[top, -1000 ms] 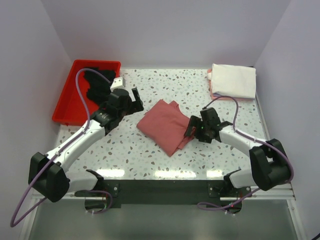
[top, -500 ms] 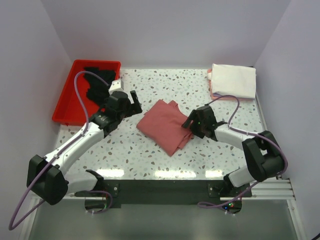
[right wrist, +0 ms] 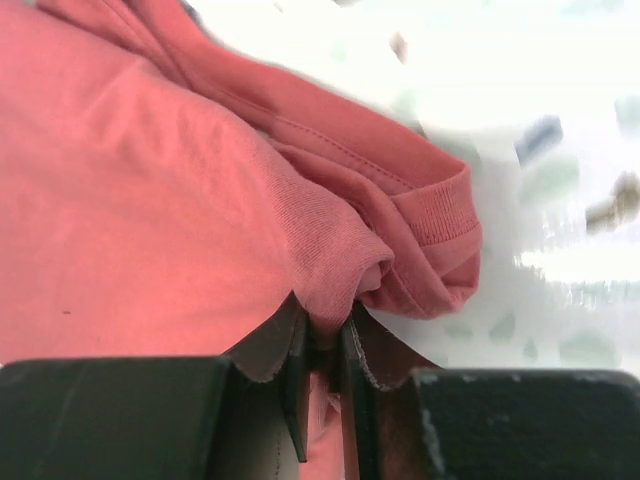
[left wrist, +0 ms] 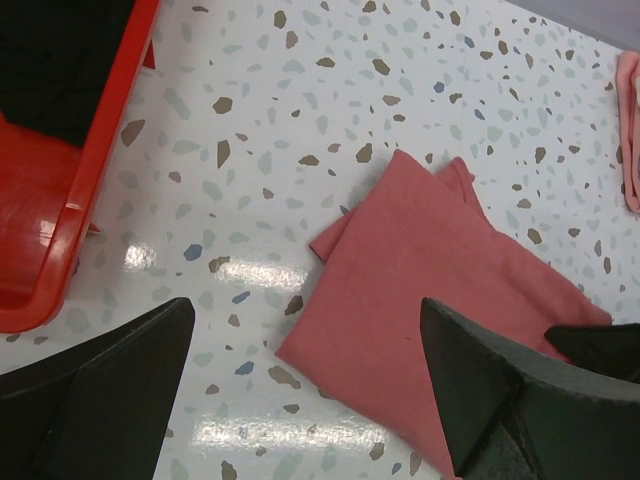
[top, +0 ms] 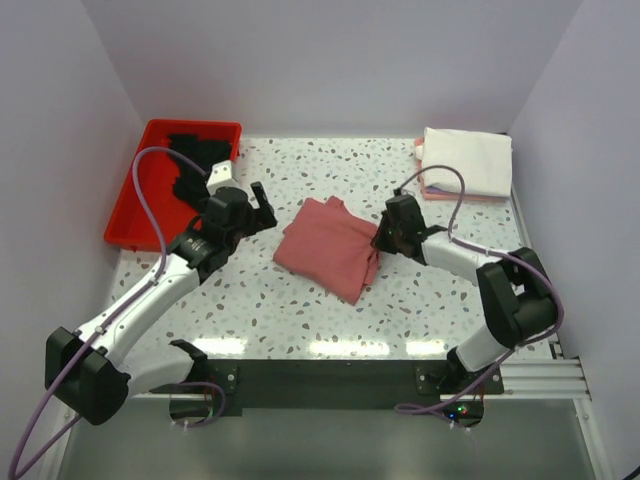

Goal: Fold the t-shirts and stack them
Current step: Neatly place the folded tshirt to the corner

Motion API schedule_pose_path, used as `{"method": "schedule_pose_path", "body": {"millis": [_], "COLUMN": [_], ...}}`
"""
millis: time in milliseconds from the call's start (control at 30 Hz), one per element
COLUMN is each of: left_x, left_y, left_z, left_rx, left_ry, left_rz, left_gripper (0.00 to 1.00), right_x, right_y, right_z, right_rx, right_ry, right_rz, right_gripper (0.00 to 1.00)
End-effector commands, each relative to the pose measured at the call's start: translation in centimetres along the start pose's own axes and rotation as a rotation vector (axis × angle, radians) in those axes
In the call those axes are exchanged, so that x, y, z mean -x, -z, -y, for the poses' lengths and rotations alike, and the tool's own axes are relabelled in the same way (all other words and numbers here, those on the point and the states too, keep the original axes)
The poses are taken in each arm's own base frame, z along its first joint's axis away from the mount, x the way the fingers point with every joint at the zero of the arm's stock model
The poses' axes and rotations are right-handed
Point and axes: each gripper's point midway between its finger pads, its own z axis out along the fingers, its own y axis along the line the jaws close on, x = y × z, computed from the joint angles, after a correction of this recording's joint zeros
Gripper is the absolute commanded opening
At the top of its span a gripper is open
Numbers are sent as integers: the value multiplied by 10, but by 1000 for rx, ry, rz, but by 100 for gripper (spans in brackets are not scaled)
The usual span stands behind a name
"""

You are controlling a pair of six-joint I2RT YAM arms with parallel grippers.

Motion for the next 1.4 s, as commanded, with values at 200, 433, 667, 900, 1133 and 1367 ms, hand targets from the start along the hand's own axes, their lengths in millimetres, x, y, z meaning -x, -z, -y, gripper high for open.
{"method": "schedule_pose_path", "body": {"millis": [200, 433, 667, 900, 1133, 1367], "left_x": [9, 9, 8, 7, 4, 3], "left_y": [13, 15, 11, 5, -3, -9], "left_z": [-19, -22, -26, -30, -34, -33], "left_rx": [47, 53, 88, 122, 170, 182], "left_ry": [16, 8, -7, -26, -43, -50], "left_rz": [64, 71, 67, 60, 44, 33], "left_gripper": [100, 100, 100, 100, 100, 100], "right_x": [104, 154, 206, 269, 322, 363], "right_y": [16, 39, 46, 59, 80, 113], "right_z": [-74, -81, -55, -25, 2, 1], "right_rx": [319, 271, 23, -252, -564, -661], "right_ry": [664, 1010, 1131, 1087, 1077, 1056], "right_rz": [172, 230, 262, 355, 470, 555], "right_gripper": [0, 0, 0, 0, 0, 0]}}
